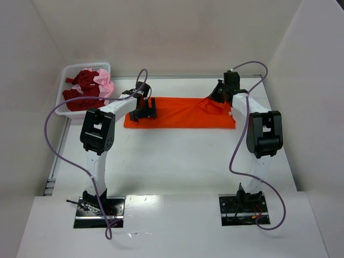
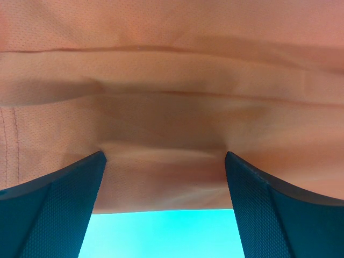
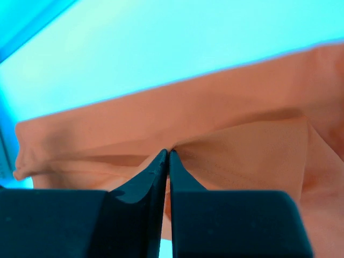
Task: Fold and stack the t-shirts
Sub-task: Fold the other side of the tshirt into a rectangle
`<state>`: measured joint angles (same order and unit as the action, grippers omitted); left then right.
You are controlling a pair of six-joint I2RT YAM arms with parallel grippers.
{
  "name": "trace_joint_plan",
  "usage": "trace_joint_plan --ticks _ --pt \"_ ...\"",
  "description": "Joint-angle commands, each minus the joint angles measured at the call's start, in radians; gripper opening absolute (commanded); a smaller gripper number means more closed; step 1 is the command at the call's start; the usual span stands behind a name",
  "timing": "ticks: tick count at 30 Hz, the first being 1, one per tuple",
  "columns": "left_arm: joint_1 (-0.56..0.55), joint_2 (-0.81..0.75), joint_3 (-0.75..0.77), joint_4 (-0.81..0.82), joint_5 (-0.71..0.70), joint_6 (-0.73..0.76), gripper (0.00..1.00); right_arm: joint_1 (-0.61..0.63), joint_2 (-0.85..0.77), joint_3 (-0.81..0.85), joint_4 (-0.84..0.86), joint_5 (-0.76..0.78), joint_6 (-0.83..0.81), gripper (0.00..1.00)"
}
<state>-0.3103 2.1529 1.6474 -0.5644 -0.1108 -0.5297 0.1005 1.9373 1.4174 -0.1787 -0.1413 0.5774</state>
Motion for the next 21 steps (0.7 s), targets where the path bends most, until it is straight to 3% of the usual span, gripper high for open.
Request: trace_joint_plan --ticks 1,4,7,8,10,14,21 --pt "0.005 0.035 -0.028 -0.023 -0.013 -0.015 1.0 0.01 0.066 0.115 -0.007 0.032 -0.034 0.1" --pt "0.005 0.035 -0.037 -0.023 -0.013 -0.015 1.0 0.01 0.132 0.199 -0.034 0.023 -0.043 0.21" --pt "0.005 0.035 -0.037 -0.023 -0.013 -0.006 1.0 0.01 0.143 0.222 -0.053 0.023 -0.054 0.42" --pt "0.005 0.035 -0.037 -0.023 -0.013 -0.006 1.0 0.01 0.131 0.222 -0.053 0.032 -0.054 0.65" --pt "0.005 0.035 -0.037 -0.023 -0.004 -0.006 1.0 0.01 0.105 0.212 -0.053 0.046 -0.054 0.79" --pt "0.005 0.035 -0.037 -0.023 -0.004 -0.006 1.0 0.01 -0.021 0.137 -0.064 0.071 -0.073 0.82" --pt "0.005 0.025 -0.037 -0.023 -0.013 -0.006 1.0 -0.002 -0.262 -0.208 -0.07 0.18 -0.014 0.82"
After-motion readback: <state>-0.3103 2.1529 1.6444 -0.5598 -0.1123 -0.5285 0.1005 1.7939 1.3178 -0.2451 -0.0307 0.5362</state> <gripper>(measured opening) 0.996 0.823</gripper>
